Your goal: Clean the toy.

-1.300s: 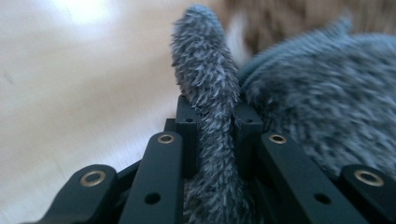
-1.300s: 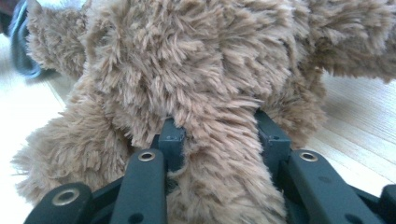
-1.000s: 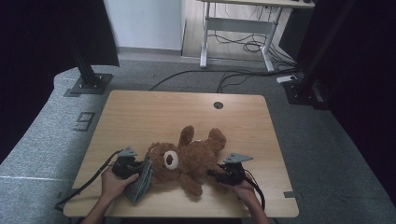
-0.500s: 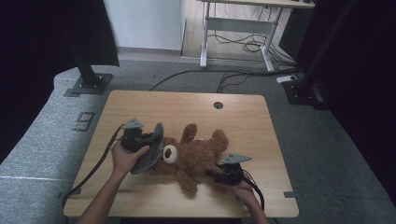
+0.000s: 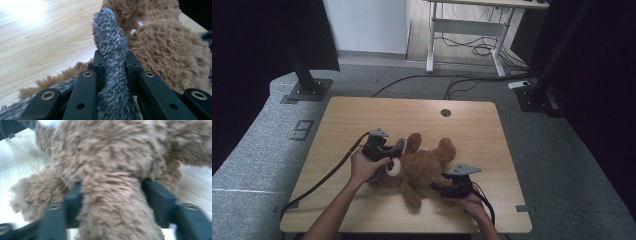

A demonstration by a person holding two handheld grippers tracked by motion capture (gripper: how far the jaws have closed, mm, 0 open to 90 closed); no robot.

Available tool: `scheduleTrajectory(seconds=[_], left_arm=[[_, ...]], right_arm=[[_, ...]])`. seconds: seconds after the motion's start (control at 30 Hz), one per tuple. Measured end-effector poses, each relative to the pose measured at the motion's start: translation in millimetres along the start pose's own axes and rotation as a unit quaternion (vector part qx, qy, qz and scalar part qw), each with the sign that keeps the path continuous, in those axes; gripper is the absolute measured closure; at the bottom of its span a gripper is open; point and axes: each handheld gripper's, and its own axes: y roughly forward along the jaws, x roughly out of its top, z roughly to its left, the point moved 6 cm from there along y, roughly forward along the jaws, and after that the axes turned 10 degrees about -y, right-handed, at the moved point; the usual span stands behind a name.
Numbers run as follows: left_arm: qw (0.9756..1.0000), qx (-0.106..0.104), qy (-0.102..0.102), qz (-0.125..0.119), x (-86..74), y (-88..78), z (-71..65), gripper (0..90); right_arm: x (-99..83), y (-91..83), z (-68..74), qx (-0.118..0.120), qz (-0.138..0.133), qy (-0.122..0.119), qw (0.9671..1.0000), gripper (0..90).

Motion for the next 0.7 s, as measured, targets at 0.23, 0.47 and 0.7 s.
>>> scheduleTrajectory(seconds=[0.23, 0.47, 0.7], left_arm=[[0.9994, -0.021, 0.003, -0.029, -19.4, -11.4, -4.2, 75.9], [0.9986, -0.022, 0.008, -0.048, -28.8, -16.5, -8.9, 76.1], [0.9981, -0.018, 0.015, -0.057, -33.0, -17.5, -11.6, 76.1]], right_arm=[[18.1, -14.8, -1.3, 0.005, -0.035, 0.026, 0.999, 18.9], [28.6, -0.9, -10.2, 0.018, -0.041, 0.069, 0.9966, 11.3], [24.9, 17.3, -8.4, 0.048, -0.023, 0.071, 0.996, 14.7]])
